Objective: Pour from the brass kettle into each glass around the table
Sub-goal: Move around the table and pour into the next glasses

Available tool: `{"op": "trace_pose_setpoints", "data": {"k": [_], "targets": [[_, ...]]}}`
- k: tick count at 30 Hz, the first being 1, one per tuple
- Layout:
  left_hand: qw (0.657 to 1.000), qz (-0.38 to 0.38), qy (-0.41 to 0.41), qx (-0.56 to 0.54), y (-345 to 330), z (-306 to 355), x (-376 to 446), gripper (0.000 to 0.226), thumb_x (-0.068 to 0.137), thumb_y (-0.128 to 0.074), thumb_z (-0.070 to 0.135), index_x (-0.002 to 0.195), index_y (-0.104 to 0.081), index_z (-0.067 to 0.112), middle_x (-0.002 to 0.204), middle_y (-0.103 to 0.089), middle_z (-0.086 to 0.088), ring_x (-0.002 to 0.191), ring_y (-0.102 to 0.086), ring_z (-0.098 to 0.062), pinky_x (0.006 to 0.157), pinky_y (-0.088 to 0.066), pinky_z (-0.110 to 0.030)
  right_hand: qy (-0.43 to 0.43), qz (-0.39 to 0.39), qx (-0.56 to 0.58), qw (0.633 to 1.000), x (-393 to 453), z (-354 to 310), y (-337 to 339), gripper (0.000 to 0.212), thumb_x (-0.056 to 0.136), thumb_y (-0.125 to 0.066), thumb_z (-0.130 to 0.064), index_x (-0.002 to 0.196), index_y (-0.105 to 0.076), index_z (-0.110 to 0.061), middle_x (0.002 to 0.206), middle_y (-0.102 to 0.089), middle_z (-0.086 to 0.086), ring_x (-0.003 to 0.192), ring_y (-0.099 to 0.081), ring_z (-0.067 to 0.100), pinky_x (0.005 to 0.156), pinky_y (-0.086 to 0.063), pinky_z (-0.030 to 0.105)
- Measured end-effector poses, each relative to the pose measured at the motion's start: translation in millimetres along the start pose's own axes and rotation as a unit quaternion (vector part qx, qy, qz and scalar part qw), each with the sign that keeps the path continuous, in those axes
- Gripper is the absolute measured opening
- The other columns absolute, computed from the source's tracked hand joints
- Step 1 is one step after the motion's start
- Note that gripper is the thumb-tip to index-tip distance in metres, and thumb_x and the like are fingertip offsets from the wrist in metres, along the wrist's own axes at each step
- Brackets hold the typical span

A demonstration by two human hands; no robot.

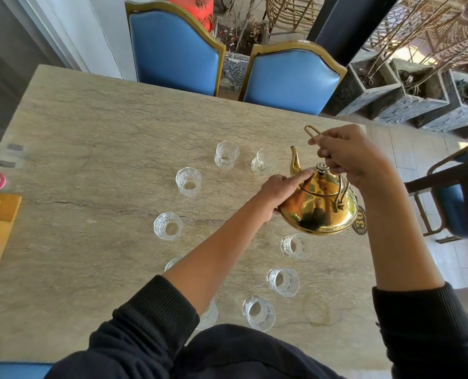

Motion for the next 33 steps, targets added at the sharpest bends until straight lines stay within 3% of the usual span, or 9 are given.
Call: {"op": "trace_pose_setpoints", "data": {"k": [4, 14, 24, 33], "targets": [[1.0, -0.005, 0.006, 0.0, -2.8, -2.2, 2.0, 0.076, 0.088, -0.069, 0.075, 0.128, -0.069, 0.011, 0.119, -0.075, -0.013, 0.101, -0.07, -0.025, 0.075, -0.053, -0.034, 0.005, 0.0, -0.009, 1.0, 4.6, 1.6, 0.4, 0.021, 0.1, -0.053, -0.011, 0.107, -0.07, 0.0, 0.064, -0.05, 0.004, 0.037, -0.037, 0.005, 0.035, -0.029, 0.017], [1.0, -0.006, 0.01, 0.0, -4.4, -4.0, 5.6, 0.079, 0.087, -0.069, 0.077, 0.128, -0.069, 0.011, 0.119, -0.075, -0.012, 0.105, -0.071, -0.028, 0.076, -0.054, -0.035, 0.007, -0.004, -0.004, 1.0, 4.5, 3.4, 1.8, 0.02, 0.1, -0.054, -0.011, 0.108, -0.069, -0.001, 0.065, -0.051, 0.005, 0.037, -0.038, 0.004, 0.035, -0.029, 0.017], [1.0, -0.007, 0.007, 0.002, -5.6, -5.5, 9.0, 0.079, 0.086, -0.069, 0.078, 0.129, -0.069, 0.012, 0.118, -0.075, -0.011, 0.099, -0.069, -0.023, 0.08, -0.054, -0.037, 0.006, -0.004, -0.017, 1.0, 5.5, 3.3, 2.6, 0.02, 0.1, -0.055, -0.013, 0.108, -0.07, -0.002, 0.067, -0.053, 0.005, 0.043, -0.04, 0.007, 0.036, -0.031, 0.018], [1.0, -0.008, 0.007, 0.002, -7.3, -7.3, 10.0, 0.081, 0.084, -0.07, 0.079, 0.13, -0.068, 0.012, 0.119, -0.075, -0.01, 0.1, -0.069, -0.023, 0.079, -0.055, -0.037, 0.006, -0.008, -0.001, 1.0, 4.0, 4.6, 2.0, 0.02, 0.1, -0.054, -0.011, 0.108, -0.069, 0.0, 0.066, -0.052, 0.005, 0.036, -0.038, 0.004, 0.035, -0.029, 0.016]]}}
Point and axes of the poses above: each hand's wrist, its own x-axis towards the middle knuckle, its own y-axis out of the back of the hand, z = x × y, the point moved 9 cm from there along x, towards the middle knuckle
